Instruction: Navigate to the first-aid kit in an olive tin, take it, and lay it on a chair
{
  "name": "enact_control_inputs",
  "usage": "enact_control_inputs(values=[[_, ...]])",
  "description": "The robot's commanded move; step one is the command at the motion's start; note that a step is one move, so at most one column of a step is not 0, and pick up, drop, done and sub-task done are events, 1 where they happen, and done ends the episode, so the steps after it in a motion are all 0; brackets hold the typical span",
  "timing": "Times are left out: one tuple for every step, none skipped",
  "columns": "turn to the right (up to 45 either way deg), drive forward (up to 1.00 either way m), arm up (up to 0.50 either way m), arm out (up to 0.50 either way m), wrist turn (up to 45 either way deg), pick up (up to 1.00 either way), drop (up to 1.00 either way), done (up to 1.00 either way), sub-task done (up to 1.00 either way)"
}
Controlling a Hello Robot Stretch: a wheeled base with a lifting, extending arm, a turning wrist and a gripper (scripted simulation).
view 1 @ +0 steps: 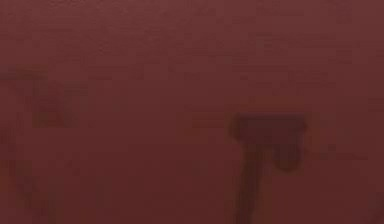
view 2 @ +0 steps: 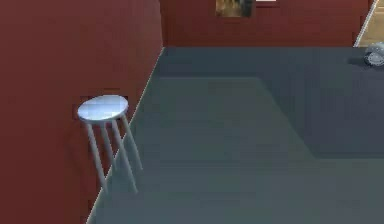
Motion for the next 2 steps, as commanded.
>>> enact_control_inputs(values=[[-45.0, 0.00, 0.00, 0.00, 0.0, 0.00, 0.00, 0.00, 0.00], [-45.0, 0.00, 0.00, 0.00, 0.0, 0.00, 0.00, 0.00, 0.00]])
